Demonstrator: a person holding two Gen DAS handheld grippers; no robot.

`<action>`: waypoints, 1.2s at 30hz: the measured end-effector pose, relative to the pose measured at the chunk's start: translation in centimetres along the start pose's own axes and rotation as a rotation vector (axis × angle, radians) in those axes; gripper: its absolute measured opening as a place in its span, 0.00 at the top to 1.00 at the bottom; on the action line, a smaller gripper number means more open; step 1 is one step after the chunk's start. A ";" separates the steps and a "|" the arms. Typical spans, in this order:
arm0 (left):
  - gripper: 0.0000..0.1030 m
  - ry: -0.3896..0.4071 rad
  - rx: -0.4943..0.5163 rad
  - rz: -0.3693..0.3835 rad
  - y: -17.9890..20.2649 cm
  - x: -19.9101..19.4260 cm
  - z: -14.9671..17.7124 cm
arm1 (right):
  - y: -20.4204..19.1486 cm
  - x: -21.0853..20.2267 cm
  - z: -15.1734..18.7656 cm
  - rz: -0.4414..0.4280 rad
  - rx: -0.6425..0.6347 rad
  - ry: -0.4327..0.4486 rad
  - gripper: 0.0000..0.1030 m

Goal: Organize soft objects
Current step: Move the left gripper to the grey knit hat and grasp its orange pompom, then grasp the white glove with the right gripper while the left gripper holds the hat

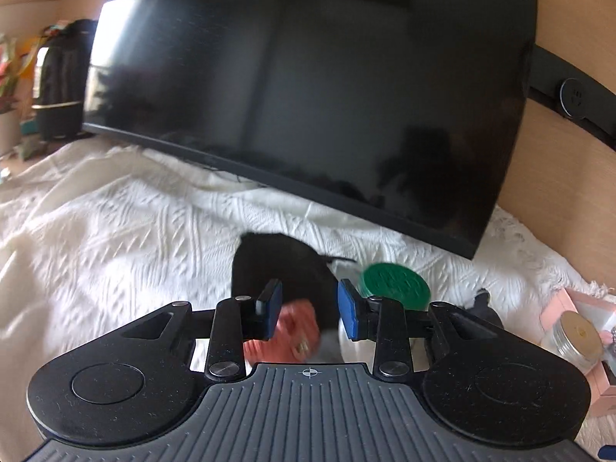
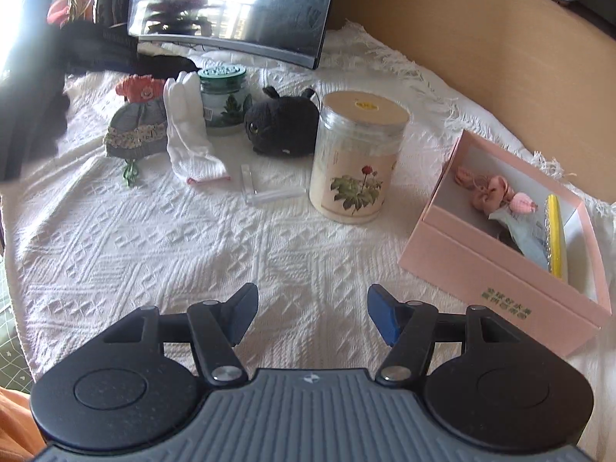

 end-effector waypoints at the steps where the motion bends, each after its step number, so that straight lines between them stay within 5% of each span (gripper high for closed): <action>1: 0.66 -0.028 0.002 0.024 -0.2 0.7 -0.2 | 0.0 0.1 0.0 0.001 0.000 -0.004 0.38; 6: 0.66 -0.174 -0.045 0.201 0.5 2.0 1.8 | -0.6 0.2 -0.1 -0.010 -0.007 -0.003 0.38; 10: 0.70 -0.254 0.029 0.275 2.6 1.4 5.1 | -1.1 0.4 0.0 -0.026 -0.014 -0.007 0.38; 13: 0.78 -0.304 0.139 0.227 3.4 1.4 6.9 | -1.4 0.7 0.2 -0.032 -0.016 -0.014 0.38; 20: 0.75 -0.101 0.247 0.021 2.1 0.4 3.6 | -1.8 0.4 0.6 -0.036 -0.026 -0.016 0.38; 28: 0.68 -0.321 0.174 0.171 1.4 2.2 6.9 | -1.3 0.4 1.2 -0.024 -0.007 -0.030 0.38; 36: 0.66 -0.360 0.114 0.190 2.1 4.2 8.8 | -3.1 1.0 -0.3 -0.033 -0.087 -0.001 0.38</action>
Point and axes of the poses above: each gripper's, at about its wrist camera, not at the fingertips, and x roughly the way its jaws point, y to its right, z to its underside, the point moved 9 cm from there along x, roughly the way its jaws point, and after that the axes turned 8 degrees about x, right-handed, at the moved point
